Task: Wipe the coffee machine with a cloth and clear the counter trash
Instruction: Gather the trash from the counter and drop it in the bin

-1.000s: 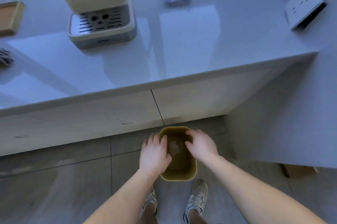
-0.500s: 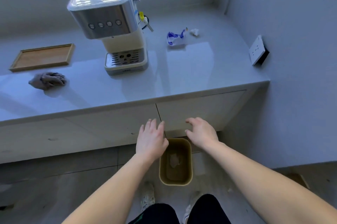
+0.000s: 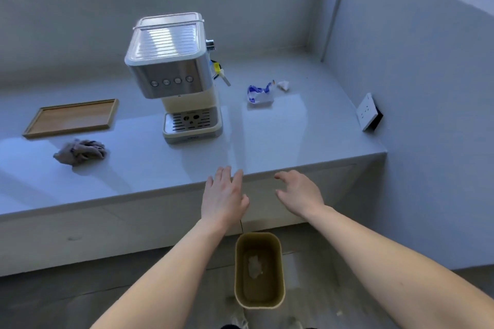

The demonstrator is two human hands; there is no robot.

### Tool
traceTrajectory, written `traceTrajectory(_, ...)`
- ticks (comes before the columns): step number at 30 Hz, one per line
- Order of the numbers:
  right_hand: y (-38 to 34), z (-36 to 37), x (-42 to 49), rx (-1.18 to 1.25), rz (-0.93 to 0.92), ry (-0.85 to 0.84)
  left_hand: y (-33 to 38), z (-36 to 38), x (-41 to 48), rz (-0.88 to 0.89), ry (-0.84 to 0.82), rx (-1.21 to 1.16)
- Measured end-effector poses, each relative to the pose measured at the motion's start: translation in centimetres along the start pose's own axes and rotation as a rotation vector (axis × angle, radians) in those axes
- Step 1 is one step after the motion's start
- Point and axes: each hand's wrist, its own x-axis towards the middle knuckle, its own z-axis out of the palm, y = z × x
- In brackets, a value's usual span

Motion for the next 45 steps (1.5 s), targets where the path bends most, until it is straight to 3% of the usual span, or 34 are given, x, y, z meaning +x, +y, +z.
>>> traceTrajectory(9,-2.7,-1.9,4.5,0.009,0.098,0.031,-2.4,-1.9,6.5,0.104,0.006,0.028)
traceTrajectory(20,0.0,-6.3,14.9,0.028,0.084,0.095,-0.2,-2.7,16.7,0.086,0.006,-0.004)
traceTrajectory(33,7.4,-11.6,34.8,-0.019,0.023,0.056,3.6,-1.0,34.3,-0.119,0.067,-0.044)
traceTrajectory(37,8.2,-11.7,38.6,-0.017,-0.011,0.039,2.8,0.4,37.2,-0.215,-0.011,-0.089)
traceTrajectory(45,8.1,-11.2,42.1,-0.134,-0.13,-0.081,2.5,1.9,39.3,-0.218,-0.123,-0.104)
